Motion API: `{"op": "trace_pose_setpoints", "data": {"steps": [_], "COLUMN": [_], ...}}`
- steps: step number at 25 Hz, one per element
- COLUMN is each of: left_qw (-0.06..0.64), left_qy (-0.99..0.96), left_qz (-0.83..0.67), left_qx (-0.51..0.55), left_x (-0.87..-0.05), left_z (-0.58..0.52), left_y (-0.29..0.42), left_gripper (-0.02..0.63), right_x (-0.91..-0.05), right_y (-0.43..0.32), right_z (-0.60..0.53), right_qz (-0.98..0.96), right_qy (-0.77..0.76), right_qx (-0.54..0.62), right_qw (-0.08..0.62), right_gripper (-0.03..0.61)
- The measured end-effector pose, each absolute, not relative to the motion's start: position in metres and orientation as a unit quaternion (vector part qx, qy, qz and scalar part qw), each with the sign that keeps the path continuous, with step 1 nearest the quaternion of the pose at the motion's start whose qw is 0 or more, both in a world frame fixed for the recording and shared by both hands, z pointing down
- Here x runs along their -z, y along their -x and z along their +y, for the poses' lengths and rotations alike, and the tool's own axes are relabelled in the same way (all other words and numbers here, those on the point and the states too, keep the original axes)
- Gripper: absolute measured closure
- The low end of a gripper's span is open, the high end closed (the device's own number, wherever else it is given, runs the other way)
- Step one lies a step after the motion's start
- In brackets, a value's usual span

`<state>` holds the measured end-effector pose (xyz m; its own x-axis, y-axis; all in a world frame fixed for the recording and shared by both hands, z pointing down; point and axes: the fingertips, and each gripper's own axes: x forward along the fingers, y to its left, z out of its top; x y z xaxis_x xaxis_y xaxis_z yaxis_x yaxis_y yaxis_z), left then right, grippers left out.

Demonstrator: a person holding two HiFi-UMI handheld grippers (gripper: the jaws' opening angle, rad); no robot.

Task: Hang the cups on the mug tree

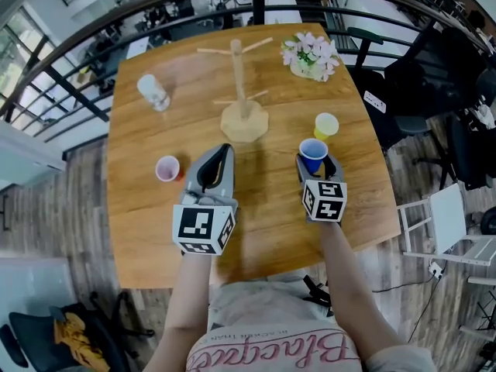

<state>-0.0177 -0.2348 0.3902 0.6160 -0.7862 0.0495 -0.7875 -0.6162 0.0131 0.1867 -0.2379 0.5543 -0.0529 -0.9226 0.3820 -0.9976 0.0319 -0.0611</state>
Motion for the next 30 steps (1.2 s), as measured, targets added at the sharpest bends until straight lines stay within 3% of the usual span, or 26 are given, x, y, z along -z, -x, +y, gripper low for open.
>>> {"op": "trace_pose_setpoints", "data": {"steps": [30], "left_qw": [-0.056], "left_qy": [-0.859], "left_qz": [-0.507], "left_qx": [0.04], "left_x": [-0.293], "left_z": [-0.227], "left_y": [0.046], "left_gripper": [0.6], "right_x": [-0.386], "right_y": [-0.185], "right_z": [-0.284], "right_qz": [-0.773], "right_qy": [-0.627], "right_qx": [0.009], "right_qw": [0.097], "right_gripper": [0.288]}}
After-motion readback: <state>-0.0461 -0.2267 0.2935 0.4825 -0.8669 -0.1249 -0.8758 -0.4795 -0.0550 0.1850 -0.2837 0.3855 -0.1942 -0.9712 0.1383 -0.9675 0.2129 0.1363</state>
